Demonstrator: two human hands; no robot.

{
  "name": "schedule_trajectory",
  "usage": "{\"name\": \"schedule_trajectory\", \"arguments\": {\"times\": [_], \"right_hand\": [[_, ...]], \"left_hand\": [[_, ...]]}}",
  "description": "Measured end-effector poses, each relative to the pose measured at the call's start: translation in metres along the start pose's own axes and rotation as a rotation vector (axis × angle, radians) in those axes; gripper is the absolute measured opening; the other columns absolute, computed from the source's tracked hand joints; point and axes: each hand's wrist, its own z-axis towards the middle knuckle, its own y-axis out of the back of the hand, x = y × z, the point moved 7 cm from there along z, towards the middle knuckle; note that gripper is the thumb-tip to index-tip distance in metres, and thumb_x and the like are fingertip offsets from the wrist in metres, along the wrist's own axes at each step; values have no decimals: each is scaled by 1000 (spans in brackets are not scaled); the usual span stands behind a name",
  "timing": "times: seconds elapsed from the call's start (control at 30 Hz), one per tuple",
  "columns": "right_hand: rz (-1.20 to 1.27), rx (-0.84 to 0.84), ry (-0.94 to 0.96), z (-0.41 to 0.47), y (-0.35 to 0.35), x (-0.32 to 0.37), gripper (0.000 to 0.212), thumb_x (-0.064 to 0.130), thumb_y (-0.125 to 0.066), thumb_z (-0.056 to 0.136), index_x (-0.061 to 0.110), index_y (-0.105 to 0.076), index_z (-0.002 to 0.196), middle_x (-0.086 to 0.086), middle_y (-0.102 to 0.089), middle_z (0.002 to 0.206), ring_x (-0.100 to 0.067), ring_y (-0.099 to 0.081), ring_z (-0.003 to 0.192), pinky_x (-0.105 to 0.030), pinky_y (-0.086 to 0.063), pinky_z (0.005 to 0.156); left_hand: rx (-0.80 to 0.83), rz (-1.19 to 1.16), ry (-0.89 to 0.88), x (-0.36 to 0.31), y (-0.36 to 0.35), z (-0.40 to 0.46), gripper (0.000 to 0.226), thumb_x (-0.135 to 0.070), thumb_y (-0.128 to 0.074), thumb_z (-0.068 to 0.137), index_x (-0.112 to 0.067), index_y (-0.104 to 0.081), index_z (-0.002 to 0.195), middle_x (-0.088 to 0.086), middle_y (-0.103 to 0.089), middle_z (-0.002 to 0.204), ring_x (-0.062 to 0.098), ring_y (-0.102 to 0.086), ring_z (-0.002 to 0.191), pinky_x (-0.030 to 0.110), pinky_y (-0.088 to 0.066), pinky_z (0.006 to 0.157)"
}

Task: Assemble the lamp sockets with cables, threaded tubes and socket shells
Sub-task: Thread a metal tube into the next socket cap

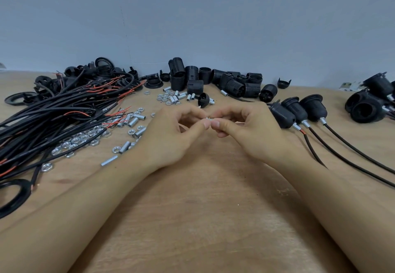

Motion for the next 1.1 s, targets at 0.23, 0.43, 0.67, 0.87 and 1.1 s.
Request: {"name": "schedule_trajectory", "arguments": {"times": [0.23,0.43,0.67,0.87,1.1], "right_hand": [[8,21,-27,1,-3,-3,12,6,-69,89,17,-74,89,-5,-73,78,-13,-69,68,-27,-60,69],[47,60,-84,0,-6,-7,13,11,-63,94,16,-73,89,-4,-71,77,-12,-68,68,-23,-58,66],[71,97,-141,-1,-8,-9,16,12,-56,99,13,-69,89,-3,-68,75,-12,-65,70,-32,-61,69],[57,117,-139,-2,-10,-7,25,16,-51,101,18,-68,82,-1,-67,72,-11,-65,65,-27,-59,65],[58,104,-77,-2,-9,-2,15,23,-61,95,20,-72,85,-2,-70,75,-10,-66,67,-26,-58,61]], "left_hand": [[-57,2,1,2,7,1,18,-13,-81,80,-24,-74,91,-12,-71,78,3,-62,67,15,-45,61],[-106,-9,-27,-4,12,1,20,-14,-86,73,-26,-74,83,-19,-67,68,6,-58,60,11,-42,58],[-102,4,-53,-9,12,0,19,-13,-87,71,-22,-74,82,-26,-62,60,-1,-54,56,7,-39,56],[-105,9,-51,-5,13,1,19,-19,-89,69,-24,-75,81,-12,-63,58,6,-55,57,13,-43,58],[-103,2,-31,-3,15,3,15,-26,-86,71,-27,-75,80,-17,-72,74,7,-61,65,14,-44,61]]}}
